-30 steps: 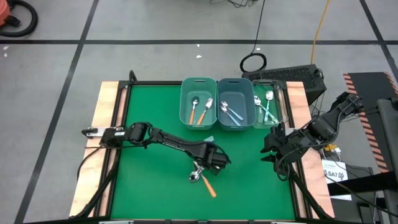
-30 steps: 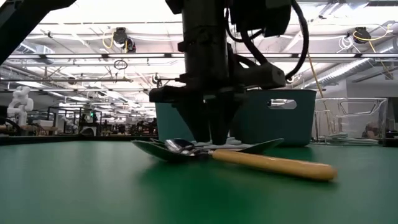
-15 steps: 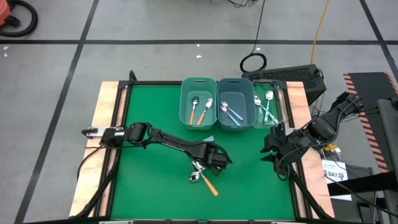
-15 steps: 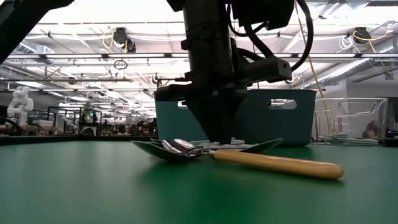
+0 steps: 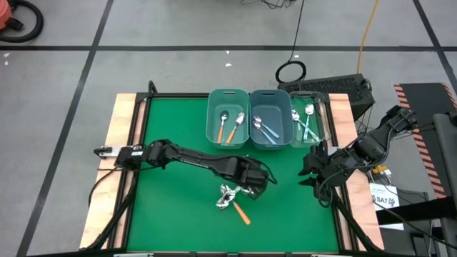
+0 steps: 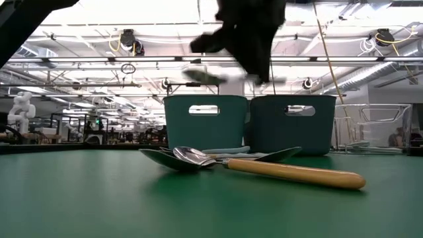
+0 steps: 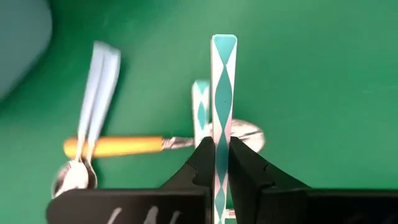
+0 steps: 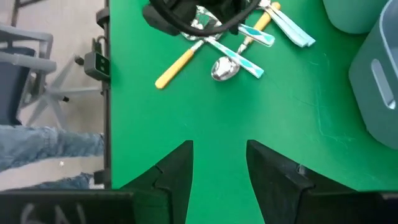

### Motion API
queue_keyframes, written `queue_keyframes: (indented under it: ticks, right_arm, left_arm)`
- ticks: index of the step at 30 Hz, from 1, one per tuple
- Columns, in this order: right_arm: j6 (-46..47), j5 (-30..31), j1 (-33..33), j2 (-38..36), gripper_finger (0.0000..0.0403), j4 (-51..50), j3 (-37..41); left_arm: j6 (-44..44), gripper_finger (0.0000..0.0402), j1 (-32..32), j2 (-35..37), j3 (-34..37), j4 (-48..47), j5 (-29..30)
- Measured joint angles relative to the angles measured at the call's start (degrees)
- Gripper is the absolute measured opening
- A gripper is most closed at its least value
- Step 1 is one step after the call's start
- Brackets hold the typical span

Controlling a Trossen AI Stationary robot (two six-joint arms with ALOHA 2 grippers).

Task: Sort silverware by color (type)
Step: Put the green spoon into the transparent bin

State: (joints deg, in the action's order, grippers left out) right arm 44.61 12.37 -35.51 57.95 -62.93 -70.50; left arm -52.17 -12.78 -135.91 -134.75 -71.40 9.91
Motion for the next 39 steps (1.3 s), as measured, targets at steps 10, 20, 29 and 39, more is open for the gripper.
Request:
queue_keyframes:
  ticks: [10, 20, 29, 39]
  right_arm:
    - [1.21, 1.36, 0.22, -0.28, 0.0145, 3.75, -0.02]
    - [-2.55, 3.66, 2.39, -0.24, 0.0145, 11.66, -0.02]
    - [-10.96, 6.97, 6.64, 0.32, 0.0146, 20.55, -0.02]
    - [-17.71, 8.63, 10.13, 4.05, 0.0185, 26.17, -0.04]
  left_arm:
    - [15.10, 0.0023, 0.02, 3.78, -0.25, 1.17, -1.68]
    - [25.75, 0.0023, -0.02, 8.38, -0.25, 1.81, -5.43]
    - [36.96, 0.0023, 0.09, 12.60, -0.21, 2.22, -5.65]
    - [36.97, 0.0023, 0.72, 15.19, -0.21, 5.90, -6.94]
